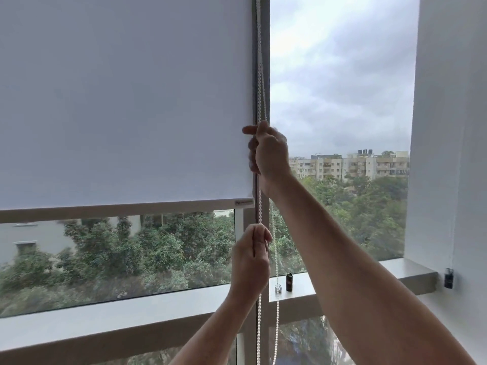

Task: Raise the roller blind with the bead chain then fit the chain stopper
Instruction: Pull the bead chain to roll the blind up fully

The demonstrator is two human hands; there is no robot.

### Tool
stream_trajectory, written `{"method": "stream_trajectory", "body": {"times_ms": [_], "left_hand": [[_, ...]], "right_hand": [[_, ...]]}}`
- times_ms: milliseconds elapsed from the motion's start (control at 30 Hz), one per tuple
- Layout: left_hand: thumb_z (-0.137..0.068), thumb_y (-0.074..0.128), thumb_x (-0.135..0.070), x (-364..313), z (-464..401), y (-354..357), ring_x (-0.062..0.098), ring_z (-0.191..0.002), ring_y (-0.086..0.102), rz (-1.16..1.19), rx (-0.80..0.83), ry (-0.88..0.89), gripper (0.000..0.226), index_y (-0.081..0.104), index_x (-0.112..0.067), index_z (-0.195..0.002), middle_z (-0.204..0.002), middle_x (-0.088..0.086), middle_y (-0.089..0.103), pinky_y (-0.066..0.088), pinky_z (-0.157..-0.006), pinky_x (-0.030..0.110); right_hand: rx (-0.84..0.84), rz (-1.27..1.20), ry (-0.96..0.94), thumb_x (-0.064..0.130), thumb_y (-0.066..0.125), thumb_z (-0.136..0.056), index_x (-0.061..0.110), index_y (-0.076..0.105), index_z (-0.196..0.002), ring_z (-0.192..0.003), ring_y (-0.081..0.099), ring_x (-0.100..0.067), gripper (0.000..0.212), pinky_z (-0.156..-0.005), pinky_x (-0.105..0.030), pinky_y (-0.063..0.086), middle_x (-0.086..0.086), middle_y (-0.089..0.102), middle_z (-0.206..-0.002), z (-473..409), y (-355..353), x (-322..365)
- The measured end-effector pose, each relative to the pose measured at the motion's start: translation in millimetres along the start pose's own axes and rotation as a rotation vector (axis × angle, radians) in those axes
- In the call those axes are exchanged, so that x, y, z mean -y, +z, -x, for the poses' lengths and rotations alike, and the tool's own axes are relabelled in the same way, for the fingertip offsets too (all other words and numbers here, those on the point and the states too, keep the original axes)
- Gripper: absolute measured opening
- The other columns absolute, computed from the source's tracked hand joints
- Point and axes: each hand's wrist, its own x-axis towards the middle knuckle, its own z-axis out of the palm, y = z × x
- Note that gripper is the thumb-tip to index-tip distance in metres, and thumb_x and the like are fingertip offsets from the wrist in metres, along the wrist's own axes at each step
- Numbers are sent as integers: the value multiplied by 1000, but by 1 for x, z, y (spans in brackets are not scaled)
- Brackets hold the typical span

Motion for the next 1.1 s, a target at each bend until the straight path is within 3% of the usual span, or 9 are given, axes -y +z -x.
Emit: {"method": "stream_trajectory", "body": {"times_ms": [100, 300, 400, 567, 667, 767, 933, 1000, 1100], "left_hand": [[-98, 38, -28, 2, 1, -1, 10, -44, 30, -8, 1, 29, 32, 54, -27, -70, -50, -10, 38, 22, -41, 26], [-99, 40, -32, 1, -8, -8, 5, -41, 29, 19, 135, 5, 33, 65, -25, -79, -47, -10, 37, 25, -39, 22], [-98, 34, -40, 2, -19, -15, 3, -40, 45, -152, 138, 18, 40, 67, -28, -79, -49, -8, 57, 37, -44, 21], [-102, 22, -52, -14, -57, -29, 7, -85, 69, -214, 33, -122, 57, 58, -17, -129, -90, -12, 68, 59, -64, 30], [-102, 24, -51, -41, -83, -28, 21, -97, 68, -109, -8, -71, 54, 54, -16, -130, -102, 4, 69, 60, -78, 43], [-104, 28, -46, -74, -108, -24, 26, -93, 70, 7, 4, -29, 47, 57, -14, -123, -103, 14, 69, 61, -73, 38], [-104, 36, -40, -125, -136, -7, 21, -86, 70, 144, 138, -57, 38, 55, -14, -124, -100, 9, 69, 60, -69, 35], [-105, 37, -38, -136, -139, 3, 16, -68, 65, 177, 147, -87, 32, 60, -16, -111, -81, 3, 68, 52, -59, 33], [-106, 37, -30, -144, -138, 17, 8, -41, 33, 293, 120, -101, 36, 63, -8, -94, -52, -6, 40, 26, -42, 22]], "right_hand": [[-84, 50, -115, 8, 36, -100, 19, 58, -70, -43, 30, -7, 39, -40, -22, 23, 8, 40, -53, 4, 1, -9], [-132, 122, -285, 8, 39, -99, 22, 54, -66, -45, 30, -5, 39, -42, -22, 23, 14, 39, -49, 6, -3, -7], [-135, 173, -328, 6, 40, -99, 24, 54, -66, -47, 32, -6, 40, -44, -26, 24, 8, 41, -53, 17, -7, -17], [-89, 118, -286, 11, 40, -104, 23, 54, -68, -43, 33, -2, 40, -41, -21, 28, 14, 42, -49, 42, -17, -47], [-84, 112, -310, 12, 39, -103, 22, 51, -67, -44, 39, 2, 39, -43, -14, 33, 18, 47, -49, 50, -22, -54], [-96, 130, -289, 17, 42, -101, 27, 52, -64, -50, 34, -10, 39, -47, -30, 29, 14, 42, -52, 59, -27, -62], [-100, 152, -250, 27, 42, -99, 28, 54, -65, -50, 30, -12, 36, -48, -34, 24, 14, 38, -51, 83, -31, -83], [-88, 134, -233, 29, 42, -99, 27, 53, -65, -50, 28, -13, 35, -48, -33, 23, 14, 37, -52, 89, -32, -86], [-71, 156, -269, 25, 41, -100, 27, 52, -66, -50, 27, -12, 36, -47, -30, 21, 15, 37, -52, 92, -33, -84]]}}
